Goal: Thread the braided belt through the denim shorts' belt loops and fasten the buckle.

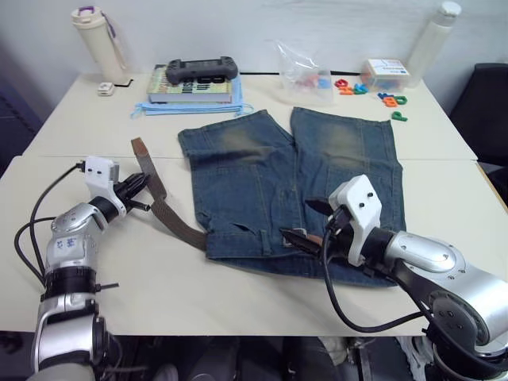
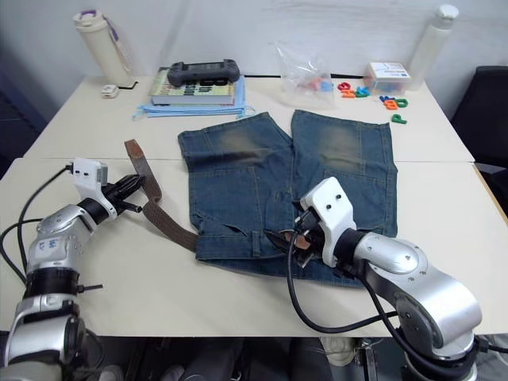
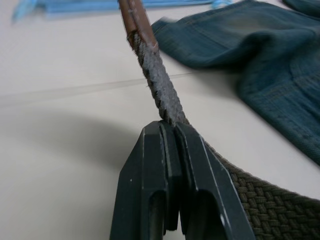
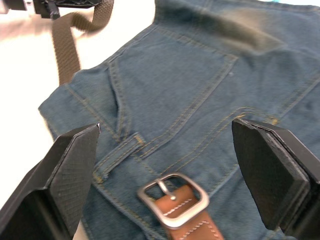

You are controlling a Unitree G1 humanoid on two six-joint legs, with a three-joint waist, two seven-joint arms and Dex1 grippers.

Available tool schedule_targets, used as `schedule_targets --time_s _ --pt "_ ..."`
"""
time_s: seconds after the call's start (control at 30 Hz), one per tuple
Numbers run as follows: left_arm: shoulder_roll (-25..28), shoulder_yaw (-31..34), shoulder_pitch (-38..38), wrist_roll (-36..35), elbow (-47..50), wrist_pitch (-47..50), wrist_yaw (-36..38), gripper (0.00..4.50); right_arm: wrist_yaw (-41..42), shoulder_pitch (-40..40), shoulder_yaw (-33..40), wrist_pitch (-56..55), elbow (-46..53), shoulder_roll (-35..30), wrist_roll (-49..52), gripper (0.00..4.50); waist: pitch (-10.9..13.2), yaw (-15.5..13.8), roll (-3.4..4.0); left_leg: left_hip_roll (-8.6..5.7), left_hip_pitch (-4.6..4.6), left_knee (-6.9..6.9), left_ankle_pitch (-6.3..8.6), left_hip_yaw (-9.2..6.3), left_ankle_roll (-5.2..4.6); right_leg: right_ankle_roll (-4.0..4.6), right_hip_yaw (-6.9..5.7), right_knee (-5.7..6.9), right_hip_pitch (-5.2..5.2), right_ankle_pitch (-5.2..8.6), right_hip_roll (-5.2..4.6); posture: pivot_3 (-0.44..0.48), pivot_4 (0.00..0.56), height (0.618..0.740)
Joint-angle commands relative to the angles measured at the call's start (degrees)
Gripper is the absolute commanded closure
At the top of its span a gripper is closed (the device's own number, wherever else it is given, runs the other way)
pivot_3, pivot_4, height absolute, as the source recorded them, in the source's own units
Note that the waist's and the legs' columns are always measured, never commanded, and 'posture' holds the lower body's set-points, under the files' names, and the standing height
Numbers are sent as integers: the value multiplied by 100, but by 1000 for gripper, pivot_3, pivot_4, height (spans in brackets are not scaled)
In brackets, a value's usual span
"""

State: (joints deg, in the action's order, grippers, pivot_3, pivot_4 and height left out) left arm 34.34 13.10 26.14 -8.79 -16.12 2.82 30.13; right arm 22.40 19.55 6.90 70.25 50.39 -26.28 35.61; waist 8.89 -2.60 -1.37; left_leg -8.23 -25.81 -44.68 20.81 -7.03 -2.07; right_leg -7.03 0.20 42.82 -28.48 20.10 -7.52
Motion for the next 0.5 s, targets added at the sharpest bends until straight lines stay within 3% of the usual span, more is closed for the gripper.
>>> schedule_targets --time_s 0.03,0.2,0.37,0.5 --pt "359 -359 -376 1045 1037 -1102 -335 4476 -123 155 177 -79 491 -19 247 0 0 25 0 0 2 11 -2 3 -2 -2 1 -10 1 -1 0 0 150 659" --pt "887 -894 -816 2598 1880 -2615 -660 4476 -118 655 -872 -682 343 -912 -687 0 12 54 13 3 28 71 -17 8 2 -3 4 -40 10 -1 0 0 150 659" --pt "1044 -1222 -919 3224 2185 -3164 -760 4476 -59 1297 -2625 -2448 -98 -1985 -2686 0 21 89 27 5 37 110 -29 16 6 -4 3 -59 9 -2 -3 0 150 659" --pt "917 -1407 -855 3368 2396 -3165 -742 4476 63 1479 -3607 -3866 -719 -2277 -4192 0 20 111 25 5 37 122 -32 18 6 -5 4 -66 6 -3 -3 0 150 659"
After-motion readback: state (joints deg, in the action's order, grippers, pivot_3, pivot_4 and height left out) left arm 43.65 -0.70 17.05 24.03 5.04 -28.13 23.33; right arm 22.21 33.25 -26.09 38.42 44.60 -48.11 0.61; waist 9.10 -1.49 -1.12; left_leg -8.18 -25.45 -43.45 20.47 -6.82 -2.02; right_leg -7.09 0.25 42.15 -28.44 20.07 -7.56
